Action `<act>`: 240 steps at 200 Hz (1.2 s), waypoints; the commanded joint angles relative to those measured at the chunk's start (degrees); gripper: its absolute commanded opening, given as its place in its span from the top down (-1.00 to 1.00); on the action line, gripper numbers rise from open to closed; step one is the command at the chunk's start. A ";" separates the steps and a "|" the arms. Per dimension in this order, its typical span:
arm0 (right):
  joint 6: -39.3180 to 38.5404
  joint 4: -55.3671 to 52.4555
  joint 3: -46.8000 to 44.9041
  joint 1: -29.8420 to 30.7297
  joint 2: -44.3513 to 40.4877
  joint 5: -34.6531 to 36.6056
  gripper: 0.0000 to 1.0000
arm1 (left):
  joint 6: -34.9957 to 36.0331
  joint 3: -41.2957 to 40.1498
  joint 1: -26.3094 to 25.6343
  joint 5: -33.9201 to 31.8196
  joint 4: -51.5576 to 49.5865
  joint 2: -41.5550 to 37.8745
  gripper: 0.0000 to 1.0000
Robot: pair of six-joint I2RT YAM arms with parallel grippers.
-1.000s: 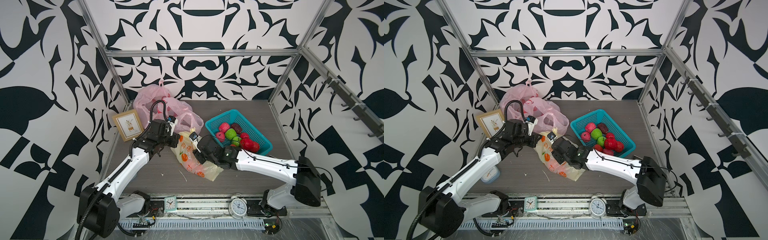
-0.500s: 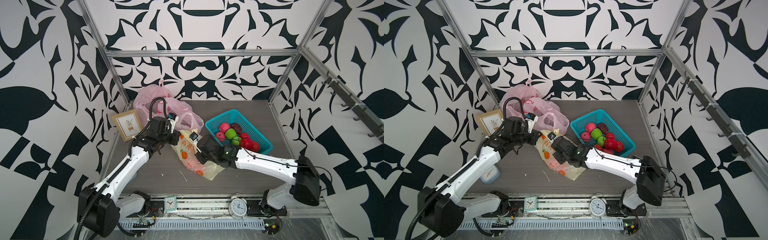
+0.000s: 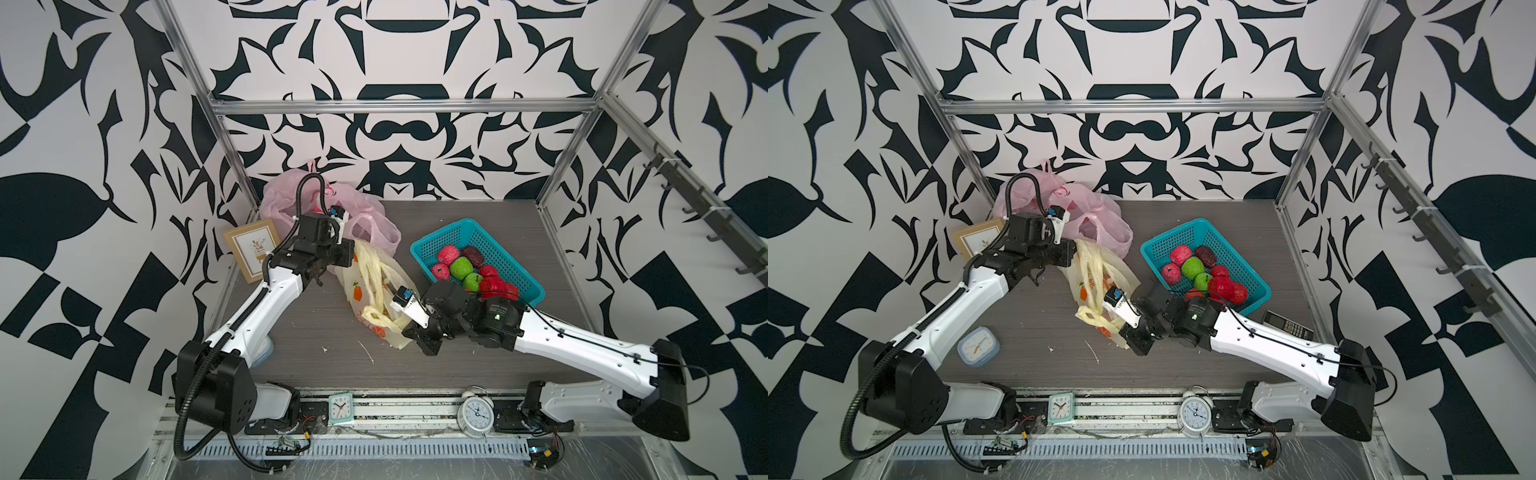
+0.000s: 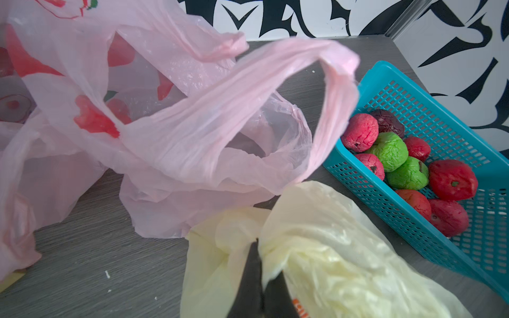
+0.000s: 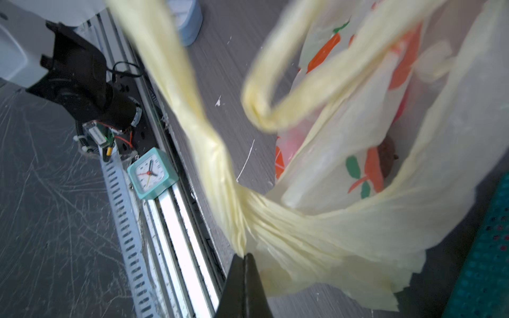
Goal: Untie the knot of a plastic bag & take out the apple
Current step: Untie the plastic bag at the center of the board.
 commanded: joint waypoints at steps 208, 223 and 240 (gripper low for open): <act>7.93 6.28 12.68 -19.18 8.91 1.75 -0.11 | -19.42 -13.86 -7.60 3.11 -9.38 -21.48 -0.55; 8.56 6.10 14.17 -18.94 12.21 0.51 -0.11 | -20.58 -13.28 -10.94 0.96 -8.83 -19.51 -0.55; 8.84 6.19 14.98 -17.91 14.43 0.07 -0.12 | -20.78 -11.77 -15.16 -2.49 -8.90 -16.75 -0.55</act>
